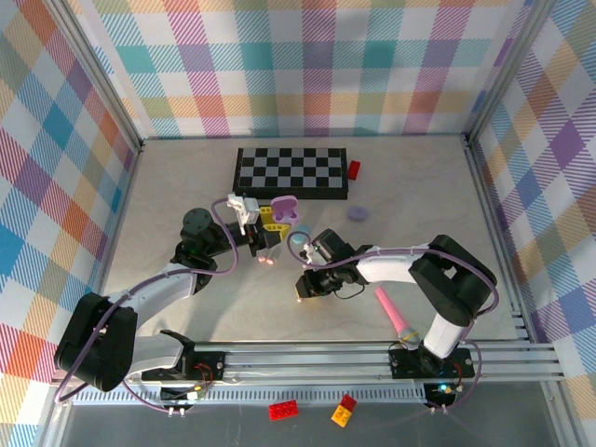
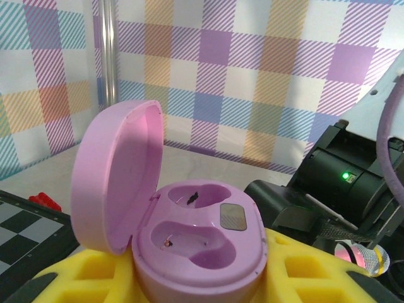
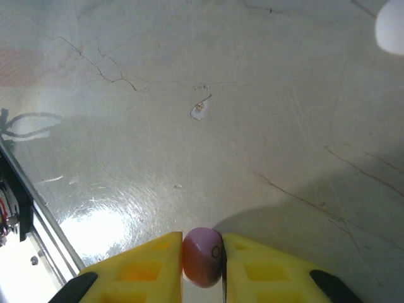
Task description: Insert the wireless bluetooth earbuds into the charging case
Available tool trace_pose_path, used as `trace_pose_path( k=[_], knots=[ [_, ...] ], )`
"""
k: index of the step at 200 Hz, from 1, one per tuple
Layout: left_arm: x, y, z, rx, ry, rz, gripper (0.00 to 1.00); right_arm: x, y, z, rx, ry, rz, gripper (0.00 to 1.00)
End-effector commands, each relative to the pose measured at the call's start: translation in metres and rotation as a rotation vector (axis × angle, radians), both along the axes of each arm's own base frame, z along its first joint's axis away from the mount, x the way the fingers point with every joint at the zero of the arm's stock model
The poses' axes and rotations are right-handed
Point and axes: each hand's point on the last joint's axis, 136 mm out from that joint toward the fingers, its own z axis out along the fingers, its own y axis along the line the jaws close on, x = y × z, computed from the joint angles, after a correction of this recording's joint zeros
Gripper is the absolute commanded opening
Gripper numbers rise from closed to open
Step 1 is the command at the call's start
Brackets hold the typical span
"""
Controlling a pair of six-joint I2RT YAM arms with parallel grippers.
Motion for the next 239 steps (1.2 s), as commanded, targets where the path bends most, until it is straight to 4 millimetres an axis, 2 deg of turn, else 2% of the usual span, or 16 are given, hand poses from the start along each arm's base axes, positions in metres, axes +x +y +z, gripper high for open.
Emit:
trace_pose_path(
  k=[1, 58, 89, 129, 205, 239],
  knots=[
    [0.003, 0.005, 0.002, 0.005, -0.027, 0.031, 0.36, 0.005, -0.012, 0.004, -0.05, -0.073, -0.022, 0.16],
    [0.008, 0.005, -0.002, 0.026, -0.03, 0.045, 0.36, 0.022, -0.042, 0.032, -0.132, -0.229, -0.094, 0.18],
    [0.009, 0.004, -0.004, 0.032, -0.025, 0.042, 0.36, 0.034, -0.058, 0.064, -0.172, -0.333, -0.111, 0.18],
    [0.009, -0.004, -0.018, 0.094, -0.014, 0.029, 0.36, 0.047, -0.074, 0.107, -0.24, -0.462, -0.106, 0.18],
    [-0.003, -0.03, -0.039, 0.214, -0.01, -0.051, 0.36, 0.062, -0.073, 0.205, -0.137, -0.741, -0.075, 0.19],
    [-0.009, -0.04, -0.041, 0.223, -0.007, -0.09, 0.36, 0.066, -0.065, 0.228, -0.101, -0.809, -0.035, 0.19]
  ],
)
